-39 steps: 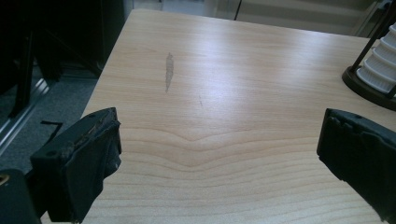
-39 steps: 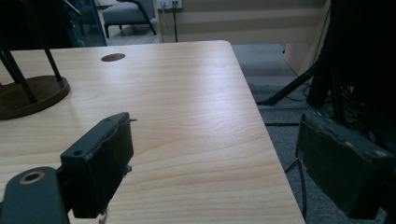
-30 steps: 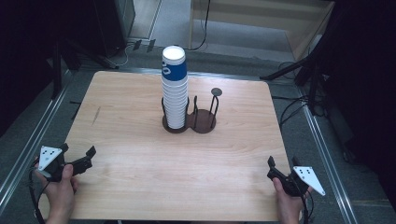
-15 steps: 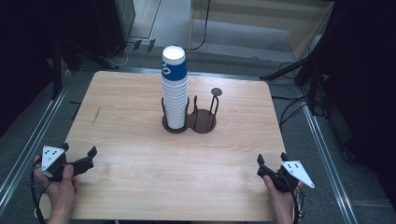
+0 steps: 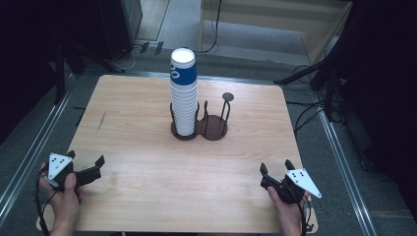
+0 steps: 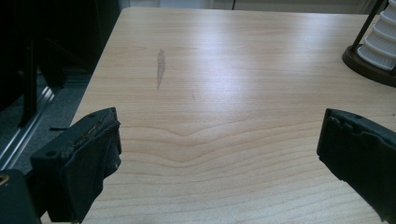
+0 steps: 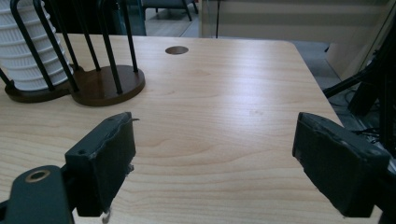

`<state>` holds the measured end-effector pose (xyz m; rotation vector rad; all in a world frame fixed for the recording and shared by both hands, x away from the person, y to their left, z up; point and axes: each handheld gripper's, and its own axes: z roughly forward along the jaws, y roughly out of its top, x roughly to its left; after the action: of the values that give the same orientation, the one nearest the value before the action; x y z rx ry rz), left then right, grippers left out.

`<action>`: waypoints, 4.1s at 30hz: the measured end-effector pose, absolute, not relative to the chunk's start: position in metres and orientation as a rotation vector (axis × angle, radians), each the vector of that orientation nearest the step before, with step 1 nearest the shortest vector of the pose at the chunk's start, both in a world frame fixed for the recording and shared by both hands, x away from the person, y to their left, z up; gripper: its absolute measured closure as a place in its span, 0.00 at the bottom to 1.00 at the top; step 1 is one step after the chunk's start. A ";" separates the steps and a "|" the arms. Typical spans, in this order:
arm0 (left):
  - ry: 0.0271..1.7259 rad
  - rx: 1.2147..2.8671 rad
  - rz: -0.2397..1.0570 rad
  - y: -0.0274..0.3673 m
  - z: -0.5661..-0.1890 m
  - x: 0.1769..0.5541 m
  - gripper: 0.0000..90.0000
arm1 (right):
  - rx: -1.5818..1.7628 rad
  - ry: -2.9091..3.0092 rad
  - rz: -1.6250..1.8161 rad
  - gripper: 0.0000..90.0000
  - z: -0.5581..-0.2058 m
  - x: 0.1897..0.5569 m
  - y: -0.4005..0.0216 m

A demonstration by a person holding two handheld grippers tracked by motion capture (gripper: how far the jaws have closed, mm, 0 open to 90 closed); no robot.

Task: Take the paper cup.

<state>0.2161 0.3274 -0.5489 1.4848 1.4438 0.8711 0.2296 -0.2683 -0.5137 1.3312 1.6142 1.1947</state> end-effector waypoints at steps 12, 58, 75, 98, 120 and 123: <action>1.437 1.495 0.898 0.324 -0.551 0.216 0.01 | 1.319 1.636 1.216 0.15 -0.511 0.240 -0.253; 1.480 1.529 0.891 0.321 -0.550 0.226 0.01 | 1.162 1.730 1.422 0.14 -0.401 0.312 -0.121; 1.475 1.559 0.880 0.319 -0.550 0.227 0.01 | 1.137 1.754 1.463 0.06 -0.382 0.334 -0.073; 1.469 1.558 0.879 0.319 -0.551 0.227 0.01 | 1.127 1.749 1.450 0.05 -0.364 0.365 -0.026; 1.465 1.572 0.862 0.319 -0.550 0.228 0.01 | 1.133 1.691 1.400 0.08 -0.360 0.395 0.003; 1.465 1.571 0.857 0.319 -0.550 0.228 0.01 | 1.141 1.678 1.404 0.08 -0.361 0.397 0.005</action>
<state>0.2278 0.3193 -0.5504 1.5710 1.4653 0.8575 0.3972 0.0047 -0.3608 1.1406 1.6781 1.4036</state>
